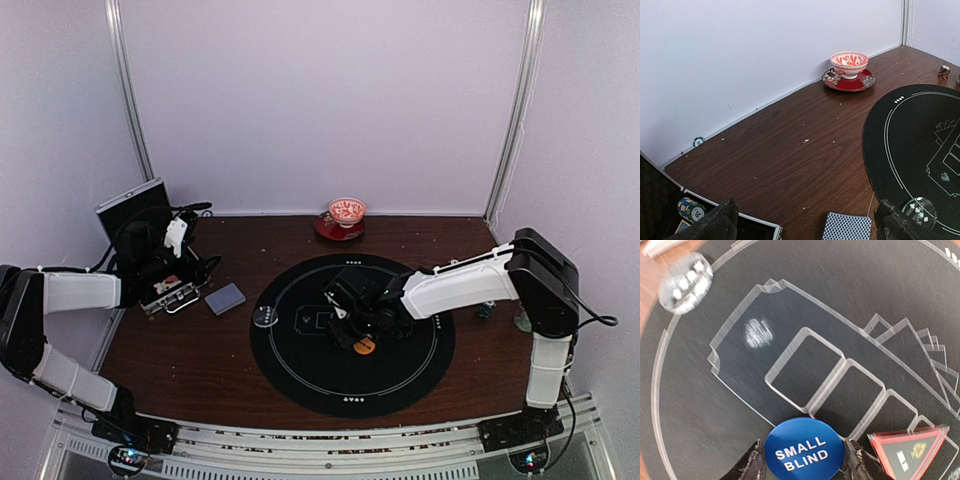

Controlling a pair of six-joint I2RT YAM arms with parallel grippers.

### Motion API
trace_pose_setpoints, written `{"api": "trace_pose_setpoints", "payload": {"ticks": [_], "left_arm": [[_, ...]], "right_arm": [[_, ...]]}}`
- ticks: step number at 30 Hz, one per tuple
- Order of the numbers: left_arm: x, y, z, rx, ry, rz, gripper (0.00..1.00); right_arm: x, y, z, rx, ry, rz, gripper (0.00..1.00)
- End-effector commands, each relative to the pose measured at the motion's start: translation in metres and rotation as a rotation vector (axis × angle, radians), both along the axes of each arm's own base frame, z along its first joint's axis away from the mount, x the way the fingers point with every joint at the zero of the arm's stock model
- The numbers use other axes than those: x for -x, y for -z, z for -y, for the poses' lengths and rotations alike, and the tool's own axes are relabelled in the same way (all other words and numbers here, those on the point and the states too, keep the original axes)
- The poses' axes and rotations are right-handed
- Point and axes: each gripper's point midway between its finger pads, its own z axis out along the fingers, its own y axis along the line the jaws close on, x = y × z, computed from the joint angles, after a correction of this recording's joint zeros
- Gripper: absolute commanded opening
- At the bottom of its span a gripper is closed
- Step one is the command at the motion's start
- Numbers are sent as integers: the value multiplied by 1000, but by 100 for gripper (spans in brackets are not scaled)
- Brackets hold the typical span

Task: Distribute texas hold em gaming equipment
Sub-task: Pick up the small blind button from the poker table mat, then place the small blind button on the poker table mat.

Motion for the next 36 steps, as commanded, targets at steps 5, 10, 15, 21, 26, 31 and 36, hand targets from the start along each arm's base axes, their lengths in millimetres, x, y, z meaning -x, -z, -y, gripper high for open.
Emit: {"api": "trace_pose_setpoints", "payload": {"ticks": [5,10,15,21,26,31,36], "left_arm": [[-6,-15,1,4,2,51,98],[-4,-18,2,7,5,60,98],[-3,-20,2,9,5,63,98],[-3,-20,2,10,6,62,98],[-3,-20,2,10,7,62,98],[-4,-19,2,9,7,61,98],[-4,-18,2,6,5,62,98]], "right_arm": [[-36,-25,-30,4,38,95,52],[-69,-32,-30,25,117,141,52],[-102,-35,-24,24,192,172,52],[-142,-26,-4,16,285,169,53],[-177,-21,23,4,374,176,53],[-207,-16,43,-1,423,188,53],[-226,-10,50,11,437,198,53]]}}
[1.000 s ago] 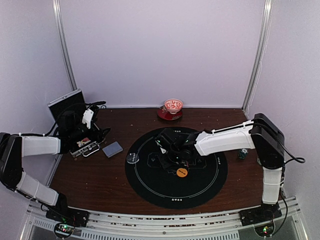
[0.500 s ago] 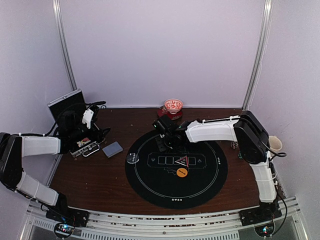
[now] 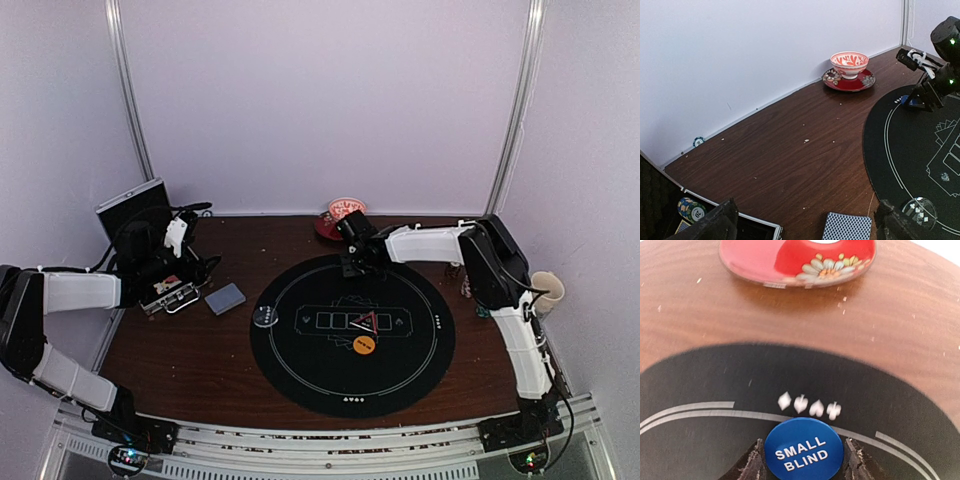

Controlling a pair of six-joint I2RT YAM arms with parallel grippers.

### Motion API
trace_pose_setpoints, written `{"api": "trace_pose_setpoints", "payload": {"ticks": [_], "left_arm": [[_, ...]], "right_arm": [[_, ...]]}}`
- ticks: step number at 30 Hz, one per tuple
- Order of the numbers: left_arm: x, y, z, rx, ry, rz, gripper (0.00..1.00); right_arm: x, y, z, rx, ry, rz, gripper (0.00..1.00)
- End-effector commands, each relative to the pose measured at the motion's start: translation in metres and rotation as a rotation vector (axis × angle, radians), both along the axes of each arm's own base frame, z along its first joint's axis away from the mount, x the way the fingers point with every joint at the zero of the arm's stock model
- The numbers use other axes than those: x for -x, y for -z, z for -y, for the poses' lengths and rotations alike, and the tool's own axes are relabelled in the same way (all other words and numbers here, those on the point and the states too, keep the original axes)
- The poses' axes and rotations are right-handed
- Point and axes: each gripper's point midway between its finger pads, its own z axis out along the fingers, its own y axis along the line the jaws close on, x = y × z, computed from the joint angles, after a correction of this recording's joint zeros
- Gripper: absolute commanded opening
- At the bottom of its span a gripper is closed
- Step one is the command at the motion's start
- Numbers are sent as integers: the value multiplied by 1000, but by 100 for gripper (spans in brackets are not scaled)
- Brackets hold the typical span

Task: Distribute texas hold em gaming equipment
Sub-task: Place the small blind button on the poker table mat.

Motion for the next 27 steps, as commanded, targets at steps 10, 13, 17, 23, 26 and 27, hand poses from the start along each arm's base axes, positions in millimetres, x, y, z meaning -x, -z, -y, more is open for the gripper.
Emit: {"api": "trace_pose_setpoints", "payload": {"ticks": [10,13,17,23,26,27], "left_arm": [[-5,-17,2,3,6,60,98],[-5,-16,2,3,6,57,98],[-6,-15,2,1,5,53,98],[-6,-14,1,-1,2,53,98],[-7,-14,1,-1,3,53,98],[-7,-14,2,-1,3,52,98]], "right_arm": [[-38,15,9,2,49,23,54],[-40,18,12,9,58,24,54],[-42,19,17,29,71,32,53],[-44,24,14,27,54,31,53],[-46,24,14,29,56,31,53],[-46,23,13,29,57,34,53]]}}
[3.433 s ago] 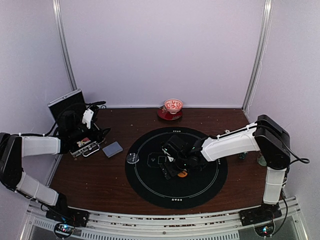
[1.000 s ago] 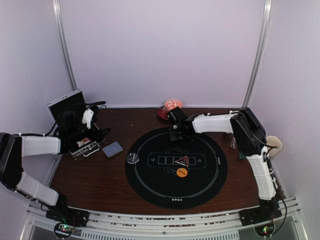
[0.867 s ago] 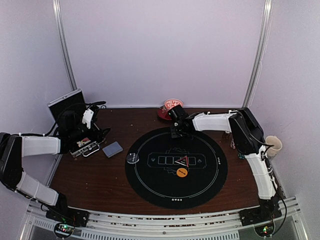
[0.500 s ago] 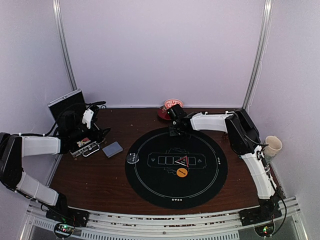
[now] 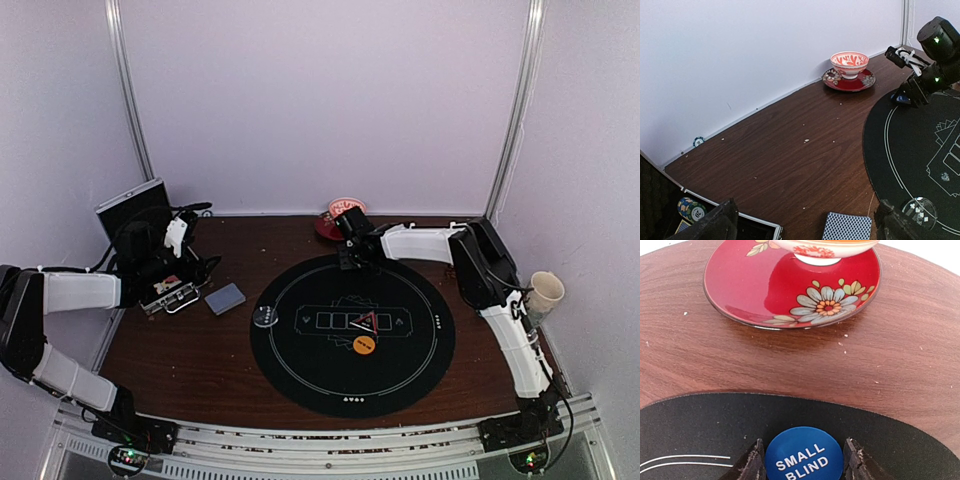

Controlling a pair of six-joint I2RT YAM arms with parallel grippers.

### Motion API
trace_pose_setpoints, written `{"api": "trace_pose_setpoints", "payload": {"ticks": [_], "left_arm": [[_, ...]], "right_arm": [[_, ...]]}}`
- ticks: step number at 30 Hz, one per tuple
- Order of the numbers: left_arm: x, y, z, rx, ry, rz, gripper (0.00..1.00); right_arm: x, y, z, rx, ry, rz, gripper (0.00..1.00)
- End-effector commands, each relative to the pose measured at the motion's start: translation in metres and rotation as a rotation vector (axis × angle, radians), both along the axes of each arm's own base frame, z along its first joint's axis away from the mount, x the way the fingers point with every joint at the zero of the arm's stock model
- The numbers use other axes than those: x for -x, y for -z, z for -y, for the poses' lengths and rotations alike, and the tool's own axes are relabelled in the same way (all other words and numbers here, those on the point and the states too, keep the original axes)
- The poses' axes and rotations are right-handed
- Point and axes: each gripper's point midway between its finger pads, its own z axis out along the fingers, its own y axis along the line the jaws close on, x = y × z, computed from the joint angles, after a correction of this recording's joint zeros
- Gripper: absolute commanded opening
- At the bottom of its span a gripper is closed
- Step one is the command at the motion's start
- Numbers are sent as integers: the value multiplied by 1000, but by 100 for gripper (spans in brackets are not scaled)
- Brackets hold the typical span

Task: Distribute texas hold em gaming equipment
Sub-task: Place the small blind button on the poker table mat, then pick up the big blind button from the poker table mat.

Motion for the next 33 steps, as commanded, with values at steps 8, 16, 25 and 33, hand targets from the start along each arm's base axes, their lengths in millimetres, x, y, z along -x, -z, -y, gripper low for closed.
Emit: {"api": "trace_pose_setpoints", "payload": {"ticks": [8,16,25,33], "left_arm": [[-7,-13,2,-1,3,50,98],[-7,-13,1,-1,2,48,98],[-7,-15,1,1,1,53,98],[-5,-16,2,7,9,51,98]], "right_arm": [[-9,7,10,36,24,1,55],[-4,-37,3,-18,-7,42,73],[36,-100,1,-57,-37,66,86],[144,-89,-10,-27,-142,-10,95]]}}
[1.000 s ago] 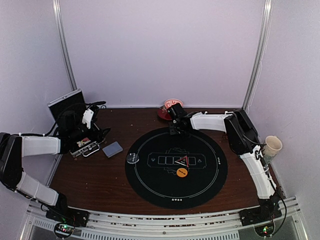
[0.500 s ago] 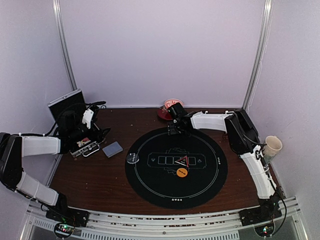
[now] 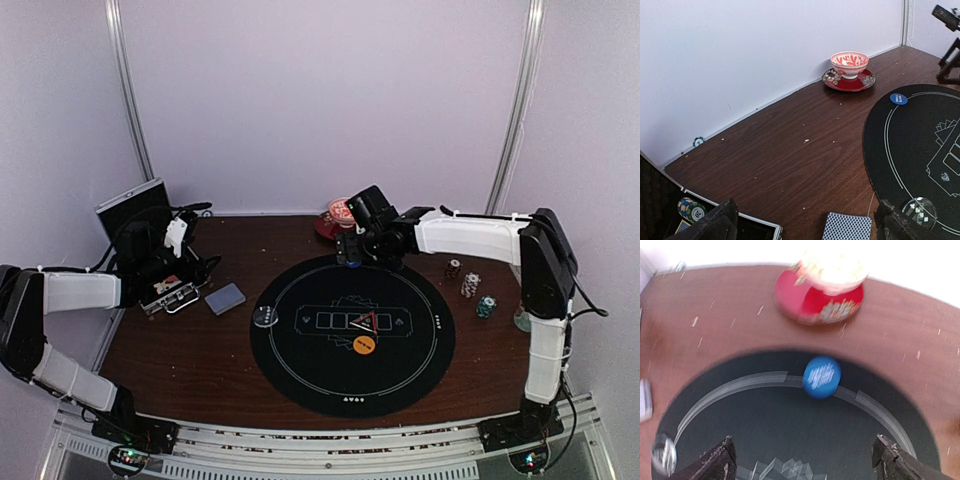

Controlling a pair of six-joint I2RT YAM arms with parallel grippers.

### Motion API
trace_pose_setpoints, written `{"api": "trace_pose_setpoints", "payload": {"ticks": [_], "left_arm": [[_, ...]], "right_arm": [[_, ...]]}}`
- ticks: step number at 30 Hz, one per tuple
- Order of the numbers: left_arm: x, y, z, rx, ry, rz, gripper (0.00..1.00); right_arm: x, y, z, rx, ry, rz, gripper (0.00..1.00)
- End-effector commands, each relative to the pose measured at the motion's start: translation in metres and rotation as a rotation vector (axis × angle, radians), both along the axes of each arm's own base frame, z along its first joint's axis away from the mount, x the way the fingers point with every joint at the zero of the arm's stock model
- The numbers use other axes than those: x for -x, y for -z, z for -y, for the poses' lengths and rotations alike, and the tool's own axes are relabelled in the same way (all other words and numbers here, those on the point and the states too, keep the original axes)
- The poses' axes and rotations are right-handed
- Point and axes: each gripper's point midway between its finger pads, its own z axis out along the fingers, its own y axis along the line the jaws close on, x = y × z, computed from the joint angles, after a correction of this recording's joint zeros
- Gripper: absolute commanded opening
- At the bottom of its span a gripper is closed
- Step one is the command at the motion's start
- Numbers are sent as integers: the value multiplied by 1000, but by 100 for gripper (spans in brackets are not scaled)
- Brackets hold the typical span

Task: Distribute texas hold em gaming equipment
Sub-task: Pick up the big blind button from the poker table mat.

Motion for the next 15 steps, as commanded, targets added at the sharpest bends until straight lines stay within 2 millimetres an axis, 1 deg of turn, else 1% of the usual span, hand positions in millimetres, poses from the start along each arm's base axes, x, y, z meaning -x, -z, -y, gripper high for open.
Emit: {"api": "trace_pose_setpoints", "payload": {"ticks": [1,5,8,11,15], "left_arm": [[-4,-17,2,8,8,54,98],[-4,-19,1,7,4,64,98],[-4,-18,0,4,-2,63,98],[-5,-17,1,3,-2,63,98],[-6,-15,0,0,-4,56,98]], "right_arm": [[75,35,-4,59,-65,-84,96],[119,51,-3,35,-89,-105,96],[142,68,3,19,-96,-119,96],[157,84,5,19,-107,-140,96],[165,96,2,17,-122,-152,92]]}}
